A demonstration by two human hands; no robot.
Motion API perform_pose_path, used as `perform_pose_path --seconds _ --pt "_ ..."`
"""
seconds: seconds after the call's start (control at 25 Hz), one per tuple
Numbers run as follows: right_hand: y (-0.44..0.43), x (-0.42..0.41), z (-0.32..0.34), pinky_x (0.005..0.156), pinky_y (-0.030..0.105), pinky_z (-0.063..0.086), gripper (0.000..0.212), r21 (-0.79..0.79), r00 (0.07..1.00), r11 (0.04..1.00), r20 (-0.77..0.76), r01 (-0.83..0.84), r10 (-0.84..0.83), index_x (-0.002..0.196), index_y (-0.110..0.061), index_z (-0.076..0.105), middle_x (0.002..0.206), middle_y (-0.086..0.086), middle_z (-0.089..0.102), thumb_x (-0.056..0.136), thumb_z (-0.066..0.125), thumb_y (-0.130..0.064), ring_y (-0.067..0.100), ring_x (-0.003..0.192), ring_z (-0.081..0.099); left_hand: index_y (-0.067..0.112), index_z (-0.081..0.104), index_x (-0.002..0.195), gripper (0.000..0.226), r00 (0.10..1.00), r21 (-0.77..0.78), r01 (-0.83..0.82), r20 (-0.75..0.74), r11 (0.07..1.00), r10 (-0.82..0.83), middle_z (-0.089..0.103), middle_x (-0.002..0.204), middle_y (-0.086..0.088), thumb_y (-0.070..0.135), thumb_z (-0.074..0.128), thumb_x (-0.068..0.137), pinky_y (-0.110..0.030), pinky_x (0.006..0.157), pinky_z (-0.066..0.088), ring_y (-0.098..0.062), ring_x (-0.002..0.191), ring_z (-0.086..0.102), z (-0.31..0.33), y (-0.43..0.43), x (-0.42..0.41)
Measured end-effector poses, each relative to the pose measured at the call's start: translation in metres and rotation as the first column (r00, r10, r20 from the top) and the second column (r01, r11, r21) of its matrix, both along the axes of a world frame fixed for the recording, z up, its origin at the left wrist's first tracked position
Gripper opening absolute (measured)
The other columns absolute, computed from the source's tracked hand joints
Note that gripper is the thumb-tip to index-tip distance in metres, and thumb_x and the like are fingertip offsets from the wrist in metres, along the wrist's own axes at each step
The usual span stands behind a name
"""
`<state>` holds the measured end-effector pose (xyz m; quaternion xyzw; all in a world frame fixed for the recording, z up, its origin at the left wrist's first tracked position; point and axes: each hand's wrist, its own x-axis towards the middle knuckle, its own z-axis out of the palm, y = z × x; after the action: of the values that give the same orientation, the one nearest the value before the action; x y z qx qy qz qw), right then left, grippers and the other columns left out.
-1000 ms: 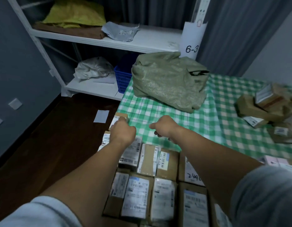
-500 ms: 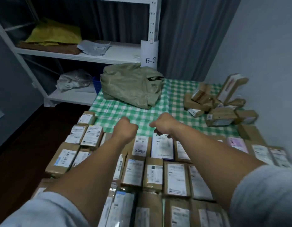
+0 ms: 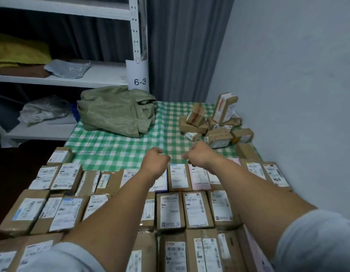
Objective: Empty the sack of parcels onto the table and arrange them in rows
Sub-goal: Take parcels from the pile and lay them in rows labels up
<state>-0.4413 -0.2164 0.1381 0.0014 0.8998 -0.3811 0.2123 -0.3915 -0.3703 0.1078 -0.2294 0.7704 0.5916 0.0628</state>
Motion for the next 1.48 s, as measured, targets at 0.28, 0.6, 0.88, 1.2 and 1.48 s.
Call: perform_pose_path --seconds 0.28,0.6,0.88,1.2,1.48 --pt "0.072 -0.012 -0.017 0.063 0.03 0.042 0.024 0.164 0.998 0.985 0.007 0.057 -0.059 0.086 -0.013 0.049 0.082 0.006 0.054 0.09 0.07 -0.025 0.022 0.073 0.054 0.01 0.051 0.129 0.038 0.993 0.087 0.1 0.047 0.991 -0.104 0.066 0.096 -0.008 0.011 0.061 0.093 -0.032 0.073 0.048 -0.023 0.087 0.066 -0.028 0.041 -0.002" --pt "0.15 -0.079 -0.063 0.062 0.031 0.044 0.022 0.208 0.995 0.976 0.053 0.069 -0.081 0.077 -0.012 0.054 0.074 0.005 0.058 0.091 0.068 -0.021 0.019 0.067 0.056 0.012 0.053 0.116 0.025 0.988 0.073 0.071 0.132 0.995 -0.08 0.065 0.095 -0.012 0.006 0.06 0.093 -0.032 0.069 0.045 -0.024 0.077 0.063 -0.06 0.113 -0.07" --pt "0.273 -0.194 -0.141 0.08 0.039 0.057 0.012 0.292 0.988 0.946 0.019 0.138 -0.15 0.089 -0.013 0.061 0.089 0.007 0.067 0.094 0.06 -0.024 0.024 0.082 0.064 0.008 0.056 0.117 0.026 0.974 0.02 0.119 0.19 0.993 -0.121 0.067 0.103 -0.022 0.007 0.059 0.091 -0.03 0.064 0.046 -0.029 0.08 0.063 -0.122 0.242 -0.182" --pt "0.334 -0.284 -0.223 0.09 0.045 0.053 0.021 0.501 0.984 0.847 -0.087 0.176 -0.154 0.102 -0.014 0.057 0.108 0.012 0.06 0.092 0.062 -0.032 0.031 0.096 0.058 0.01 0.062 0.093 0.014 0.923 -0.132 0.313 0.277 0.94 -0.269 0.067 0.094 -0.016 0.009 0.071 0.083 -0.042 0.072 0.057 -0.029 0.079 0.064 -0.184 0.322 -0.255" --pt "0.355 -0.318 -0.259 0.107 0.05 0.04 0.082 0.516 0.974 0.83 -0.035 0.21 -0.225 0.142 -0.015 0.038 0.134 0.018 0.046 0.078 0.078 -0.048 0.038 0.124 0.045 0.006 0.065 0.073 0.019 0.924 -0.221 0.299 0.311 0.928 -0.224 0.073 0.075 -0.02 0.02 0.067 0.086 -0.042 0.065 0.062 -0.033 0.068 0.072 -0.206 0.342 -0.276"
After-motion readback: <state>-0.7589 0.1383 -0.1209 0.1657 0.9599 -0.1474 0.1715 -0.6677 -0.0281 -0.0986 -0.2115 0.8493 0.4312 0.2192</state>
